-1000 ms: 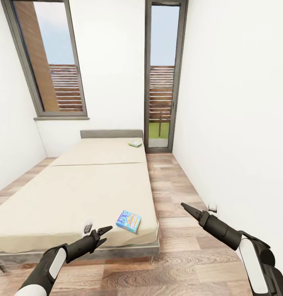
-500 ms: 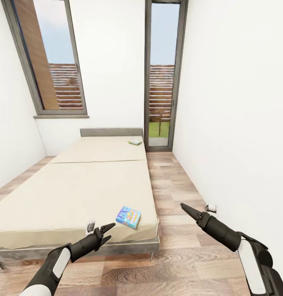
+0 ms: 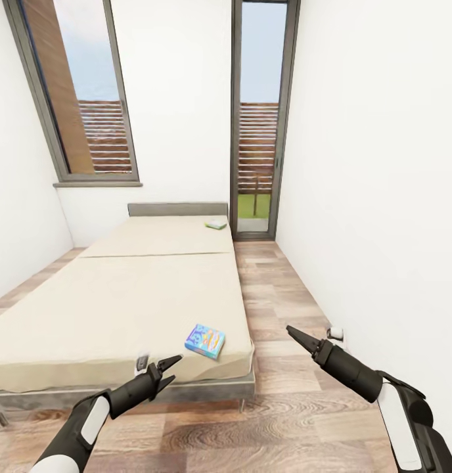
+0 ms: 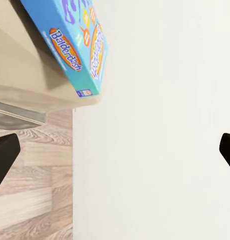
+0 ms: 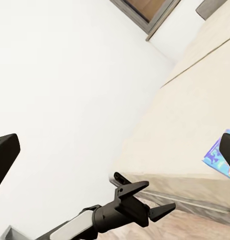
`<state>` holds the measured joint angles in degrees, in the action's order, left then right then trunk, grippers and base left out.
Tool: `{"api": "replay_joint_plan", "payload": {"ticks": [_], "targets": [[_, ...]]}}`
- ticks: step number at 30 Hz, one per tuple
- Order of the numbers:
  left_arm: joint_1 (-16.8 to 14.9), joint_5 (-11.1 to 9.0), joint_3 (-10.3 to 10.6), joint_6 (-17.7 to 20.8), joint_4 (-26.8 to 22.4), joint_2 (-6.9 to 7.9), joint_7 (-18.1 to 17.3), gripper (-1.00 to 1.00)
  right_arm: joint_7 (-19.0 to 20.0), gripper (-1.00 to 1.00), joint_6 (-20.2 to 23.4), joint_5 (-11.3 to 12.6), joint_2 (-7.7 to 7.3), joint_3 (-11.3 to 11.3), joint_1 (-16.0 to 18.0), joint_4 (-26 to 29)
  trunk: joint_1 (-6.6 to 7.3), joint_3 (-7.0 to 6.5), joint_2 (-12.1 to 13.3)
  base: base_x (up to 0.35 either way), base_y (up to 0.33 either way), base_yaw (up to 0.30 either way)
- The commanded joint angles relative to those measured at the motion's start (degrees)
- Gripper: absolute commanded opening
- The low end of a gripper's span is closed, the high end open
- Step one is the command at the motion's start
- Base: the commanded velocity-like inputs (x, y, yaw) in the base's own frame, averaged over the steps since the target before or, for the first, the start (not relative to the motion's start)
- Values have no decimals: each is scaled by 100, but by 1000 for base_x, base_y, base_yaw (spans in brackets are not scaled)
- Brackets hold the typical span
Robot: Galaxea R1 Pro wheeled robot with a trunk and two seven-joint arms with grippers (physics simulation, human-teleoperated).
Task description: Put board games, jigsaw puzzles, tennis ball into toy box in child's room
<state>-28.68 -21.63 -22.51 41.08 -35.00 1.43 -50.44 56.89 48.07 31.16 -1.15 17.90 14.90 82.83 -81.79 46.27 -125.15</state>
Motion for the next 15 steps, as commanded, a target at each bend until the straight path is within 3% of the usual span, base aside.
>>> {"api": "replay_joint_plan", "payload": {"ticks": [1, 15], "targets": [[-3, -14, -37, 32, 2, 4, -12, 100, 4, 100, 27, 16, 0, 4, 4, 1, -22, 24, -44, 0, 0, 0], [2, -17, -257, 45, 2, 37, -99, 100, -78, 100, 51, 14, 6, -24, 28, -5, -329, 275, -606, 0, 0, 0]]}}
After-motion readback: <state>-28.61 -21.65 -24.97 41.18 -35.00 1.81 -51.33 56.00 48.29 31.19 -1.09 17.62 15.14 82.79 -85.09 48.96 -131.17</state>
